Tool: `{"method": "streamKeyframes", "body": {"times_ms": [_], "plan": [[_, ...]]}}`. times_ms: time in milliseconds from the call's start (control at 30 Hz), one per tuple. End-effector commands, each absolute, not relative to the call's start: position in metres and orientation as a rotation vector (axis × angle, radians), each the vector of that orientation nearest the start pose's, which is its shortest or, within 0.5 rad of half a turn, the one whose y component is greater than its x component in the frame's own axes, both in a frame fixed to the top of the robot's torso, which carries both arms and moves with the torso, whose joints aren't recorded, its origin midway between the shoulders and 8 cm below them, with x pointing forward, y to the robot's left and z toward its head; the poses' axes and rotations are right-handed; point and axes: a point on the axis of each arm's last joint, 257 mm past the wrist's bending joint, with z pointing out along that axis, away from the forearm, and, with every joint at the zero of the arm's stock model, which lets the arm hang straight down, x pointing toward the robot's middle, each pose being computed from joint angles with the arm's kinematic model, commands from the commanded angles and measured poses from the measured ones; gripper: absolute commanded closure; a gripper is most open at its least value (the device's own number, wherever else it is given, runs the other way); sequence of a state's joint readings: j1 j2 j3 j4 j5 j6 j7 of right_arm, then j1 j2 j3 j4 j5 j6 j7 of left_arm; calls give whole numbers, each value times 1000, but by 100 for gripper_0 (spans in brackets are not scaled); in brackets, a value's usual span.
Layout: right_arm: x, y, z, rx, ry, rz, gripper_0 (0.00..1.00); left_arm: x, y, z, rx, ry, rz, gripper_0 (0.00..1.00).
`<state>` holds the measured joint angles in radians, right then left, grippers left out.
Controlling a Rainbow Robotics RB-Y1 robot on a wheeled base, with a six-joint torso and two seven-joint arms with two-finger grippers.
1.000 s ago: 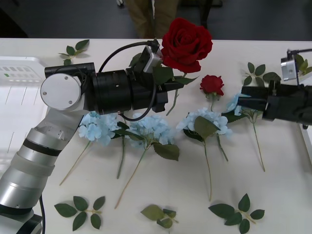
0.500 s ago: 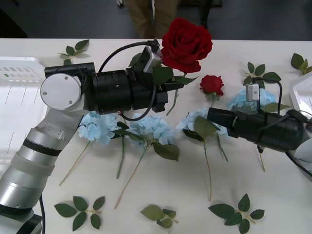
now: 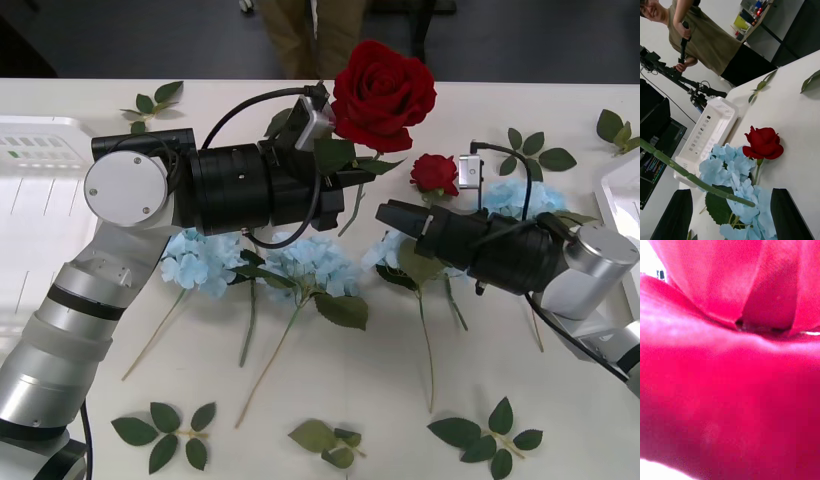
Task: Place the red flowers into the right box and the blue flowers into the left box. If a person shows an open palm, hand one flower to the person first, then continue sorting.
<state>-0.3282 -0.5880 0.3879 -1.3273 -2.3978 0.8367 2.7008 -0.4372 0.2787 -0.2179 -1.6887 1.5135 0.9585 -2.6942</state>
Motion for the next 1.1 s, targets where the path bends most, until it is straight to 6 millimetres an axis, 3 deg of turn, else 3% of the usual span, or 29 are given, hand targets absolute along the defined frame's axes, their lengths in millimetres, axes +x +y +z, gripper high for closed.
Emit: {"method": "streamKeyframes", "body": {"times_ms": [33,133,300,500,967,1000,1033,1067,1100], "plan": [[473,-42,-160,-438,1617,1405,26,451,-64,-63,1141,1233,-779,100],[467,-43,-164,-459,1625,1414,12,450,-64,-63,1142,1232,-781,100],[453,-51,-170,-509,1641,1442,6,451,-64,-63,1141,1233,-779,100],[454,-43,-166,-508,1626,1454,5,450,-64,-63,1143,1233,-779,100],[484,-3,-151,-450,1608,1404,6,453,-77,-50,1149,1206,-758,100],[483,1,-151,-449,1613,1410,7,454,-79,-50,1151,1206,-750,100],[483,3,-150,-449,1612,1414,19,455,-81,-48,1150,1208,-744,100],[484,3,-150,-446,1613,1412,38,456,-83,-48,1149,1210,-745,100],[484,2,-152,-444,1616,1410,48,457,-83,-49,1145,1215,-749,100]]}}
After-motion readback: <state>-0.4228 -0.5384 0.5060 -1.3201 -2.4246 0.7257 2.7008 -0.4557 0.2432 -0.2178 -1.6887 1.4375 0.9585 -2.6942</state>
